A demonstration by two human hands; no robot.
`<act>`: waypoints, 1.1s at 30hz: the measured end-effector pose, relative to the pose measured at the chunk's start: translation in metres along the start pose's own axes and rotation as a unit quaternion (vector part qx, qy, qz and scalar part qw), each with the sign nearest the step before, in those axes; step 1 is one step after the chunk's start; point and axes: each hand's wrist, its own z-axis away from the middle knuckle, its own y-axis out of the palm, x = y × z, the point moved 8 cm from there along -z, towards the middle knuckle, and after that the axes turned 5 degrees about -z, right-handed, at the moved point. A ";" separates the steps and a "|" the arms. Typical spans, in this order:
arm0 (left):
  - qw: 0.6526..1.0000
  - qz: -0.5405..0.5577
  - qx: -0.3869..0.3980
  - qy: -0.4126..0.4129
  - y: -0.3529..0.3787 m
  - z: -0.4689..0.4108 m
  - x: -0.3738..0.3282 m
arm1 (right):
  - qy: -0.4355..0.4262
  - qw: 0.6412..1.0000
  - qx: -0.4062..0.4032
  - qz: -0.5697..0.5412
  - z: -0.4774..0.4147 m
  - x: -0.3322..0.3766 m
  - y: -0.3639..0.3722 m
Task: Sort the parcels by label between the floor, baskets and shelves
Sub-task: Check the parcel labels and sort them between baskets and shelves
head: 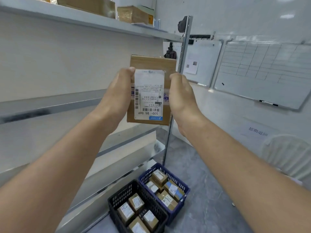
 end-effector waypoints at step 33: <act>0.970 -0.030 -0.088 -0.225 0.039 -0.257 0.352 | 0.229 0.959 0.162 0.048 -0.278 -0.343 0.156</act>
